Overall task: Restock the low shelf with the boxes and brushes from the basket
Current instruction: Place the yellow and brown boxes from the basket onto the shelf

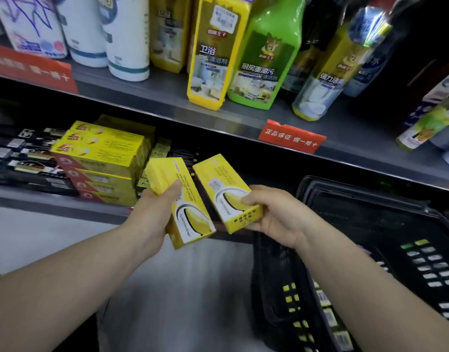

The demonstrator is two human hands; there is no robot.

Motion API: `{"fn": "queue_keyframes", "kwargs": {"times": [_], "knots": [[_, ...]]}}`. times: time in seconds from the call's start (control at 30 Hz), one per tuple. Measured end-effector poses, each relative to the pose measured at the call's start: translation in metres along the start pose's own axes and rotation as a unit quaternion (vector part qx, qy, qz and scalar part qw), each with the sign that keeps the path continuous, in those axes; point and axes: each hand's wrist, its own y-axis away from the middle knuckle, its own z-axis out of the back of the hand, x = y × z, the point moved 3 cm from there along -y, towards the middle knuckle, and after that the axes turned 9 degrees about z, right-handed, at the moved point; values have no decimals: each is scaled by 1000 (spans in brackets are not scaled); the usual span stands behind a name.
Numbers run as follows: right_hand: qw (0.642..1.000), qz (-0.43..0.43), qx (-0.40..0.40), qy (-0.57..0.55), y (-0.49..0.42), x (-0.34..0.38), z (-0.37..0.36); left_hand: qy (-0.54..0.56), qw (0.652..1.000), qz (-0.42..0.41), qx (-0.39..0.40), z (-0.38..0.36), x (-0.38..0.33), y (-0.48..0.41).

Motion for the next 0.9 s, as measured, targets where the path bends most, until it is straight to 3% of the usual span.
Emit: {"fn": "queue_keyframes", "kwargs": {"times": [0.1,0.3,0.43,0.57,0.7,0.9], "knots": [[997,-17,79,19,-14,7,-13,1,1000,4,15,8,-5,-6],[961,-14,212,176,-43,20,-43,-56,997,-32,48,20,-16,-8],[948,-17,247,200,-61,20,-49,-74,996,-30,47,30,-17,-15],[973,5,145,182,-85,14,-53,-77,995,-35,59,28,-18,-17],[970,33,81,226,-105,5,-51,-74,996,-36,39,27,-19,-24],[952,-45,-1,303,-121,-18,-7,-49,998,-17,-34,30,-19,-34]]}}
